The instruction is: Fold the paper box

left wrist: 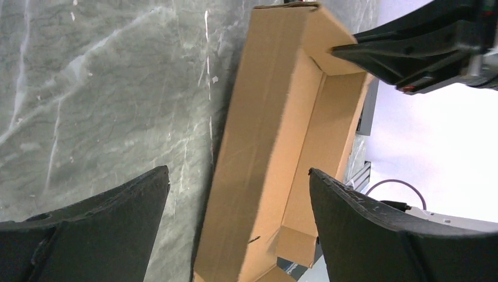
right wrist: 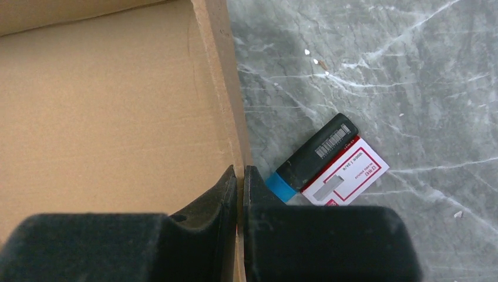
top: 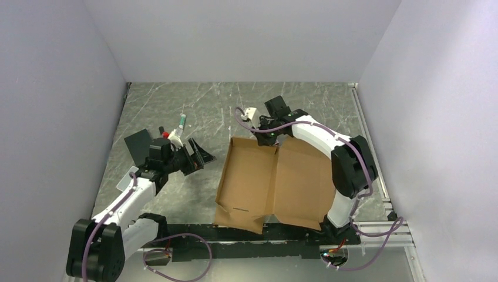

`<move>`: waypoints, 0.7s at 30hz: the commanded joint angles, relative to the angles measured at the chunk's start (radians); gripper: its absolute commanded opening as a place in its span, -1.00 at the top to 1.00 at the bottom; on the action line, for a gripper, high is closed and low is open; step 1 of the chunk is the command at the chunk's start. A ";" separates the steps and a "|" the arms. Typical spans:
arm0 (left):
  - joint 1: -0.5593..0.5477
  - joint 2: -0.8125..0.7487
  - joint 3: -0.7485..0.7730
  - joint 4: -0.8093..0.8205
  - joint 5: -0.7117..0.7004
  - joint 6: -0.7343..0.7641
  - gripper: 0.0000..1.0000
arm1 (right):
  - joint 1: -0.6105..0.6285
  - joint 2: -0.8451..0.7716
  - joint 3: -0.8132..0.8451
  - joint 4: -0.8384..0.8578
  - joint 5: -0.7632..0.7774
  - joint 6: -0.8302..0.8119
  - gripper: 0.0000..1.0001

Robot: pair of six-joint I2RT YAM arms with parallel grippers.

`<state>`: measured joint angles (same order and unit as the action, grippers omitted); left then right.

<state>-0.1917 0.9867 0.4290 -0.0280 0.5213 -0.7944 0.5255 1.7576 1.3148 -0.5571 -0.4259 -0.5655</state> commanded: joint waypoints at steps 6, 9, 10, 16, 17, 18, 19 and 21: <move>-0.002 0.173 0.133 0.046 0.027 0.039 -0.84 | 0.076 0.166 0.095 0.057 0.204 0.078 0.97; -0.002 0.228 0.167 0.047 0.036 0.053 -0.83 | 0.076 0.203 0.125 0.056 0.242 0.081 0.81; -0.002 0.245 0.174 0.049 0.040 0.055 -0.83 | 0.076 0.210 0.130 0.054 0.232 0.079 0.75; -0.002 0.351 0.208 0.057 0.078 0.071 -0.79 | 0.101 0.239 0.140 0.047 0.202 0.075 0.35; -0.002 0.365 0.213 0.049 0.077 0.077 -0.79 | 0.109 0.249 0.148 0.046 0.212 0.075 0.31; -0.003 0.375 0.220 0.039 0.074 0.084 -0.78 | 0.117 0.261 0.156 0.046 0.223 0.076 0.27; -0.003 0.384 0.226 0.030 0.069 0.091 -0.78 | 0.123 0.269 0.165 0.048 0.231 0.080 0.26; -0.003 0.396 0.238 -0.007 0.061 0.108 -0.78 | 0.130 0.279 0.184 0.057 0.252 0.091 0.26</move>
<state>-0.1917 1.3651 0.6121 -0.0086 0.5640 -0.7376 0.6292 2.0220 1.4334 -0.5159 -0.2157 -0.4973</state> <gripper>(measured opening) 0.893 0.369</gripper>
